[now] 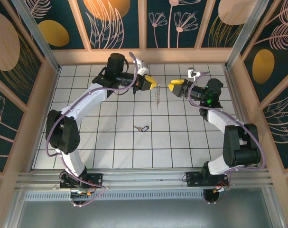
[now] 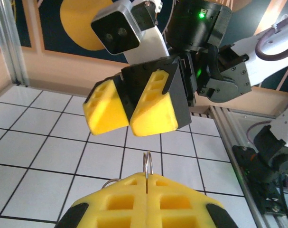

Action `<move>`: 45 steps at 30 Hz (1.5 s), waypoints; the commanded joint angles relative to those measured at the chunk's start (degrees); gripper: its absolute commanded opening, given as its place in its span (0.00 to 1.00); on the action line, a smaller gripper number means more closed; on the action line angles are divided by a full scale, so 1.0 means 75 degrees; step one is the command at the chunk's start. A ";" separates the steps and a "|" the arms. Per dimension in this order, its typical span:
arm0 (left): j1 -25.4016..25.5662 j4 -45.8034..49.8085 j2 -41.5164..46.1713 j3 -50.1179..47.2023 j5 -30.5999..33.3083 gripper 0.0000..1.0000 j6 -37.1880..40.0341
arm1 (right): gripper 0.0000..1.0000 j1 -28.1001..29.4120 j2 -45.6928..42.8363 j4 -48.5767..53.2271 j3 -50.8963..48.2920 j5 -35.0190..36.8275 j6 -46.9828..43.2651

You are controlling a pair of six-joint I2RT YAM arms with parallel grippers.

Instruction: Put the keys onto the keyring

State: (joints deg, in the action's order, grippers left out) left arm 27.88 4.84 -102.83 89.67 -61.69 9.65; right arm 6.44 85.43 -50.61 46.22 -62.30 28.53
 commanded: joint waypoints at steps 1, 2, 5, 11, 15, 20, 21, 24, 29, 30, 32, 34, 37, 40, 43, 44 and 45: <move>0.0009 0.0174 -0.0113 0.0159 -0.0566 0.00 0.0269 | 0.53 0.0269 -0.0086 -0.0018 0.0398 -0.0752 -0.0420; 0.0010 0.0175 -0.0124 0.0160 -0.0600 0.00 0.0255 | 0.53 0.0326 -0.0105 0.0148 0.0465 -0.0791 -0.0559; 0.0009 0.0198 -0.0164 0.0160 -0.0698 0.00 0.0249 | 0.52 0.0547 -0.0154 0.0715 0.0656 -0.0880 -0.0998; 0.0009 0.0279 -0.0136 0.0098 -0.0798 0.00 0.0249 | 0.49 0.0769 -0.0151 0.1064 0.0901 -0.0939 -0.1261; 0.0010 0.0292 -0.0124 0.0056 -0.0853 0.00 0.0246 | 0.47 0.0845 -0.0110 0.1076 0.0971 -0.0977 -0.1262; 0.0009 0.0314 -0.0144 0.0060 -0.0950 0.00 0.0214 | 0.45 0.0931 -0.0082 0.1107 0.1054 -0.0945 -0.1273; 0.0009 0.0304 -0.0147 0.0078 -0.0962 0.00 0.0208 | 0.44 0.0936 -0.0083 0.1112 0.1066 -0.0941 -0.1273; 0.0021 0.0304 -0.0167 0.0091 -0.0974 0.00 0.0169 | 0.42 0.0944 -0.0102 0.1124 0.1114 -0.0939 -0.1262; 0.0034 0.0292 -0.0195 0.0106 -0.0999 0.00 0.0134 | 0.38 0.0950 -0.0076 0.1199 0.1213 -0.0951 -0.1262; 0.0039 0.0280 -0.0198 0.0106 -0.0997 0.00 0.0120 | 0.36 0.0946 -0.0064 0.1193 0.1229 -0.0962 -0.1262; 0.0045 0.0280 -0.0210 0.0106 -0.1008 0.00 0.0108 | 0.35 0.0950 -0.0060 0.1193 0.1255 -0.0974 -0.1250; 0.0045 0.0272 -0.0207 0.0112 -0.1003 0.00 0.0102 | 0.34 0.0966 -0.0049 0.1187 0.1273 -0.0984 -0.1238; 0.0056 0.0257 -0.0213 0.0113 -0.0995 0.00 0.0076 | 0.29 0.1000 -0.0023 0.1204 0.1309 -0.1041 -0.1238; 0.0067 0.0247 -0.0205 0.0103 -0.0977 0.00 0.0070 | 0.24 0.1020 0.0022 0.1206 0.1292 -0.1091 -0.1250; 0.0068 0.0251 -0.0198 0.0094 -0.0962 0.00 0.0061 | 0.24 0.1019 0.0015 0.1252 0.1268 -0.1113 -0.1284; 0.0068 0.0245 -0.0191 0.0098 -0.0950 0.00 0.0067 | 0.24 0.1023 0.0012 0.1298 0.1244 -0.1115 -0.1316; 0.0068 0.0245 -0.0182 0.0093 -0.0950 0.00 0.0063 | 0.24 0.1017 -0.0004 0.1333 0.1232 -0.1106 -0.1353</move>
State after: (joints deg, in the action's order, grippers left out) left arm 27.90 6.76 -103.90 89.65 -67.05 10.24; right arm 13.72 85.43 -40.64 54.28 -69.08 19.94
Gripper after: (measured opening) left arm 0.044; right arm 0.243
